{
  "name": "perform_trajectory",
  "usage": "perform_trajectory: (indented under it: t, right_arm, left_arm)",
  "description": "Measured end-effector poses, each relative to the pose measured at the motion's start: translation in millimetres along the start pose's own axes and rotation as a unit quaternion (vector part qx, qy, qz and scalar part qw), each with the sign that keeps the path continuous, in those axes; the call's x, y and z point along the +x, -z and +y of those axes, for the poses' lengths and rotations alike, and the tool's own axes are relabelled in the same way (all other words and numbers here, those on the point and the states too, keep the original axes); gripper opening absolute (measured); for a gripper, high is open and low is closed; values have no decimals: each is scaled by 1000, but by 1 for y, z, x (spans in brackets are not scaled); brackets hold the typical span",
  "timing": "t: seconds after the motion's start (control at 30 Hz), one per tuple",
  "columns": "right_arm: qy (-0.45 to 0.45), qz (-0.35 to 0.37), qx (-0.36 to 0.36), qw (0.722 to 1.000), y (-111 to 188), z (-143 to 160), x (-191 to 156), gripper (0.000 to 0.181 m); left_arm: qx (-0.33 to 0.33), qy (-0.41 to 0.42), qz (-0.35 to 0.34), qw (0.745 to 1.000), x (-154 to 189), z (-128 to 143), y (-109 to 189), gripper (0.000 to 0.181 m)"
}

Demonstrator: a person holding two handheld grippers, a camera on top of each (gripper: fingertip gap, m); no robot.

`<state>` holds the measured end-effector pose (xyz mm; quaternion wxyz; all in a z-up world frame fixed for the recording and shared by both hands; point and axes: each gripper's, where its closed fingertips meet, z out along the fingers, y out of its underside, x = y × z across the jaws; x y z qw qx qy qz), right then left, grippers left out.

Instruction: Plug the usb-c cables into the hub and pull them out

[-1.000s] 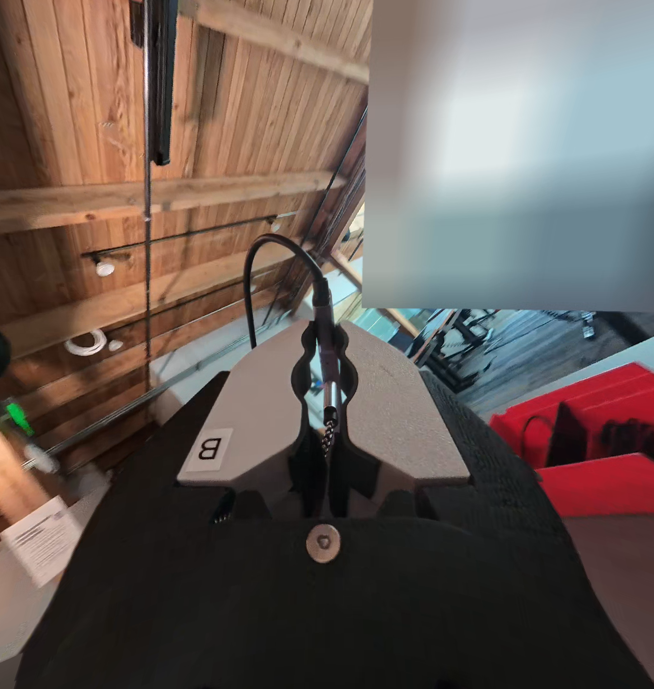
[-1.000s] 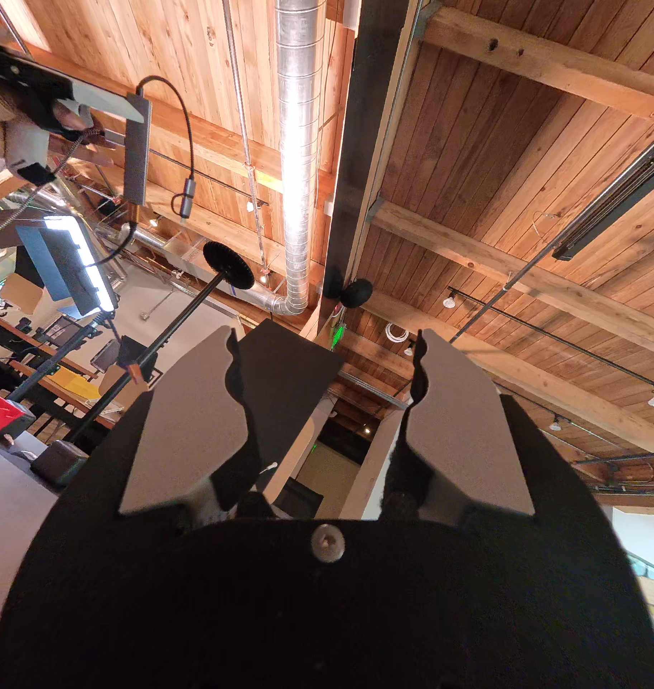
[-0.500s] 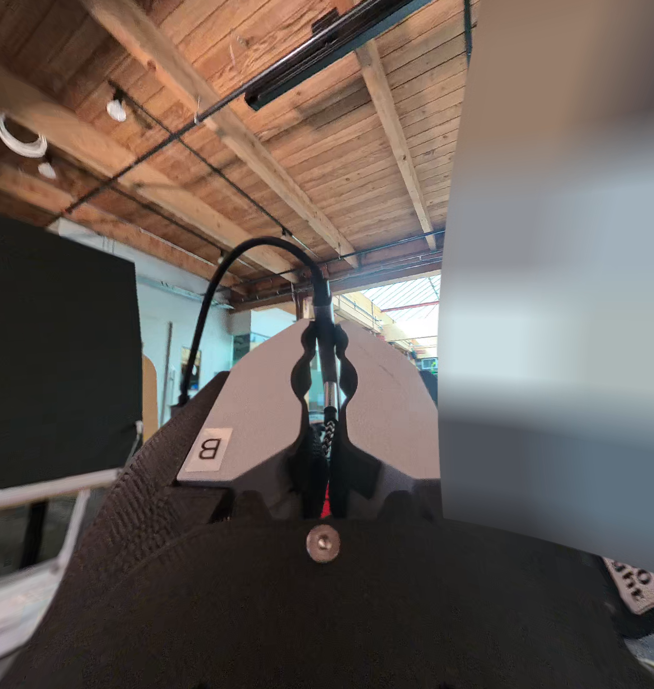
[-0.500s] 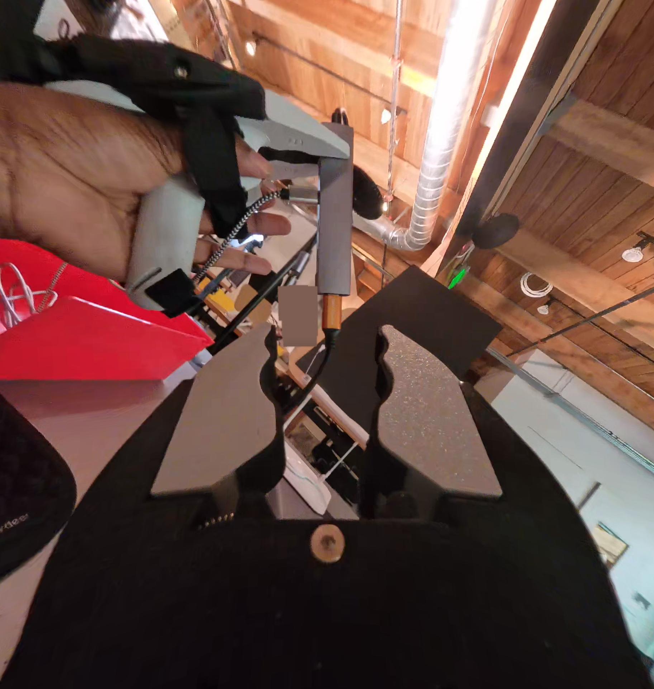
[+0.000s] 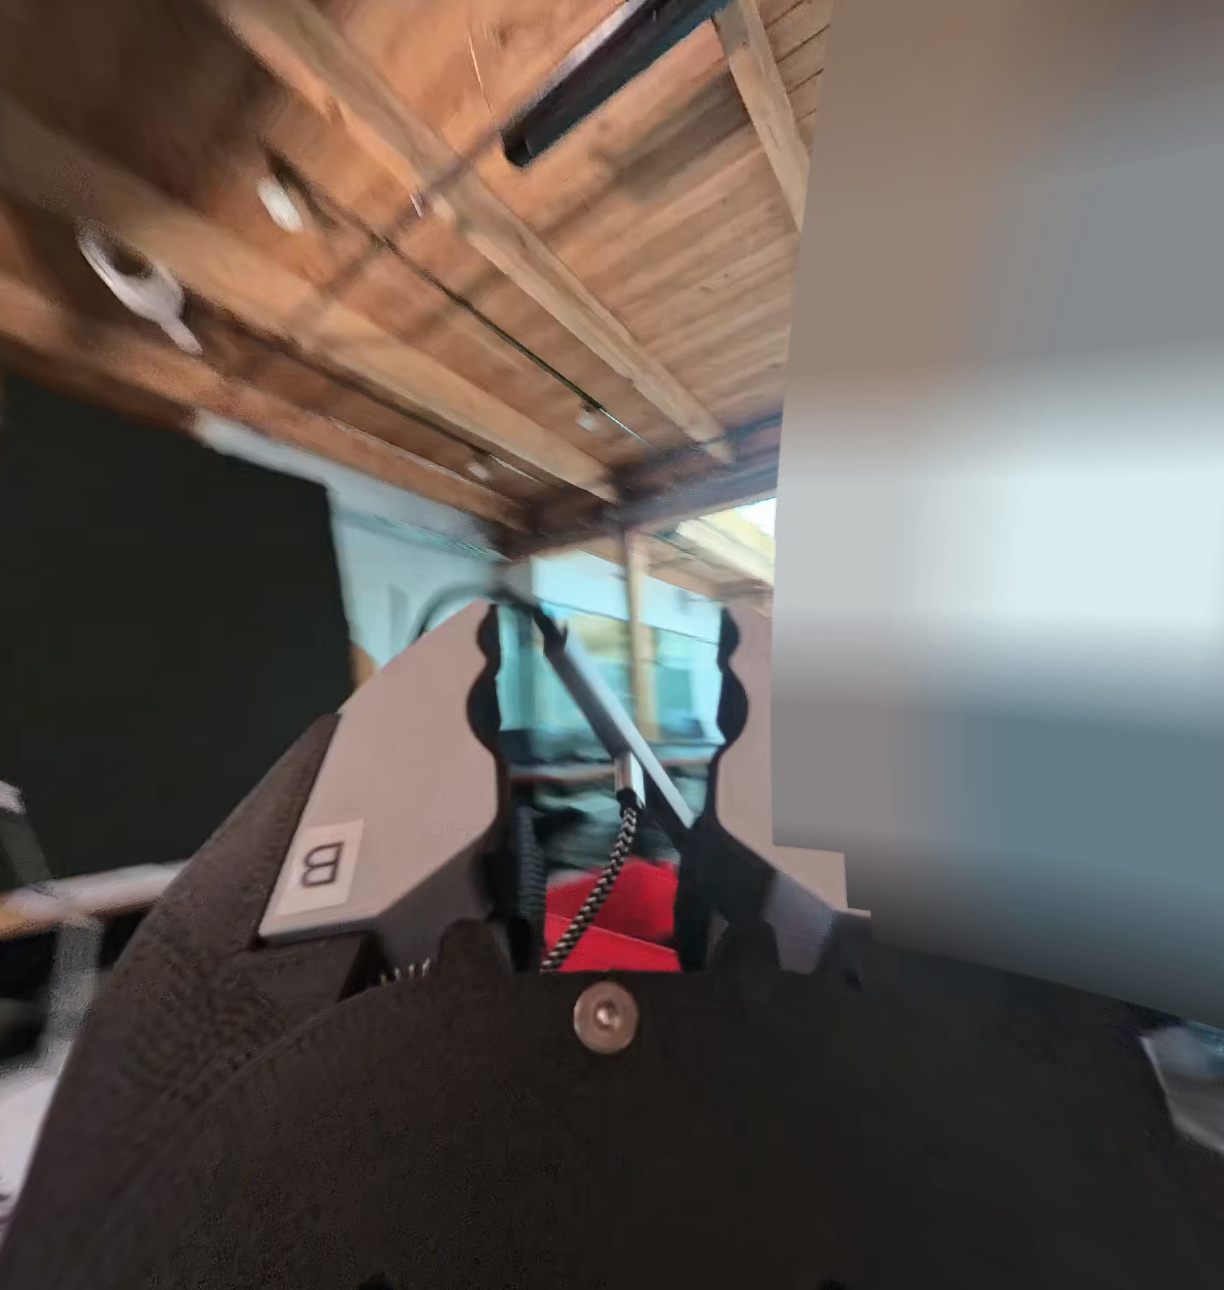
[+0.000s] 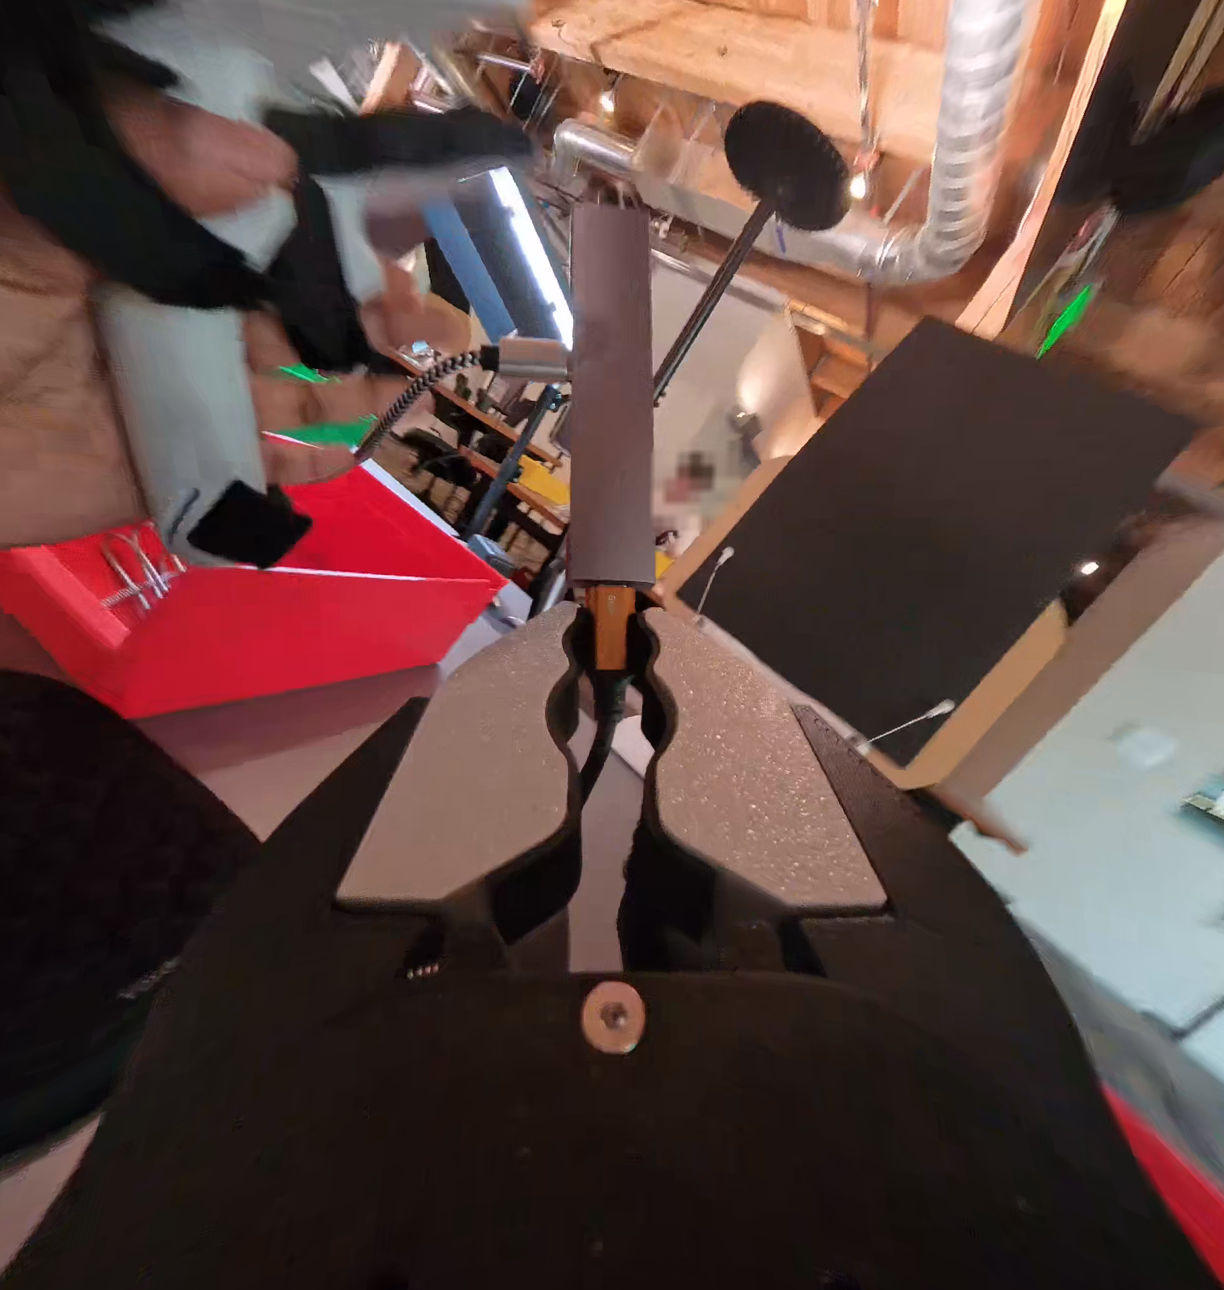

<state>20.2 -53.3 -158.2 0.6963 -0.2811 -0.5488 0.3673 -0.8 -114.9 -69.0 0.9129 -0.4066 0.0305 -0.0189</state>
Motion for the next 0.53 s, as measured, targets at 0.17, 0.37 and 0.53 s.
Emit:
perform_trajectory:
  t: [0.17, 0.37, 0.53]
  right_arm:
    - [-115, -24, 6, 993, -2, 10, 11, 11]
    - [-221, -87, 54, 970, 1, 3, 5, 11]
    - [-283, -178, 92, 938, 11, -8, -14, 12]
  left_arm:
    - [184, -323, -14, 928, 62, -54, 49, 51]
    - [-66, 154, 128, 977, 54, 77, 46, 54]
    - [-63, 356, 145, 921, 32, 95, 26, 69]
